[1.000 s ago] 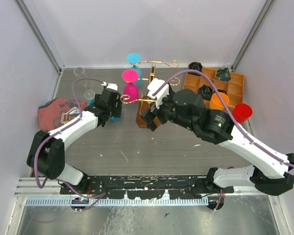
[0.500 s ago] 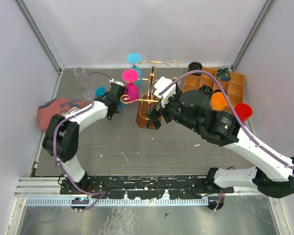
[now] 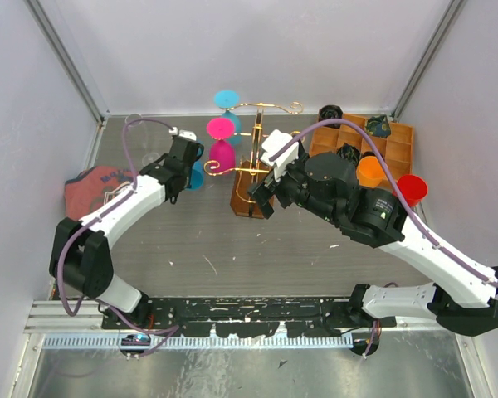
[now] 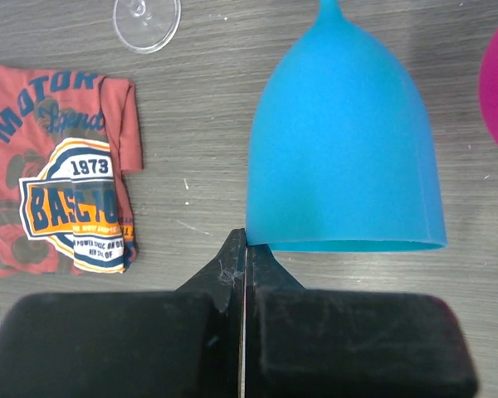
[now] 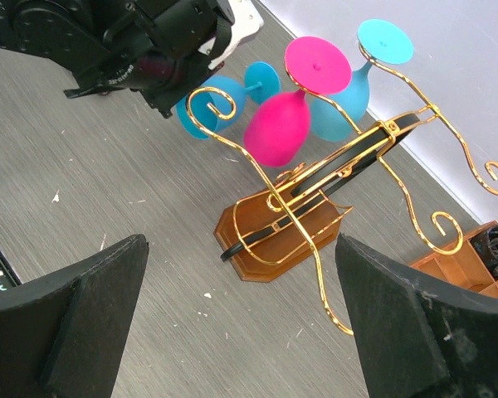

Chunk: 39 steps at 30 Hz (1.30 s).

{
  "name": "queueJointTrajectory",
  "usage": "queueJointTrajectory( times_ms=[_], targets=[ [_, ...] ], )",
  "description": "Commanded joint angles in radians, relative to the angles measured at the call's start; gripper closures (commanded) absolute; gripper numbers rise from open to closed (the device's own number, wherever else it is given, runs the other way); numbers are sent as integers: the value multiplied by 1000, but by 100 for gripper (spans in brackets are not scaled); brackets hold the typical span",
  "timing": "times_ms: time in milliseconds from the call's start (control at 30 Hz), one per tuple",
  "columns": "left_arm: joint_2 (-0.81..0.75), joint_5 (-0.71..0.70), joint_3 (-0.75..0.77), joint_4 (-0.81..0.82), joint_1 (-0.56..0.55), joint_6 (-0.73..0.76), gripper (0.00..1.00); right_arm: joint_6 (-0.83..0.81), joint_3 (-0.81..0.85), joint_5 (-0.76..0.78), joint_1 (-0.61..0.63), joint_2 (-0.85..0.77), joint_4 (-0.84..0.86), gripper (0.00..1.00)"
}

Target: Take the wine glass off the wine glass rack

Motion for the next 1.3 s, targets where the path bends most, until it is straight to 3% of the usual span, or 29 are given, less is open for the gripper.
queueJointTrajectory(
  times_ms=[0,300,700,1167,1267],
  targets=[
    [-61,33,13,-90,34,-22,100,-1,-4,5,-2,-25,47,0],
    [-146,268,77,-278,207,-89,100,11,-12,-7,-2,-36,49,0],
    [-33,396,437,-718,230,-228,100,21,-11,-25,-2,-36,63,0],
    [-73,852,431,-763,375,-534,100,41,-18,-25,-1,-49,63,0],
    [-87,885,412,-776,401,-630,100,47,-25,-25,-3,-53,69,0]
  ],
)
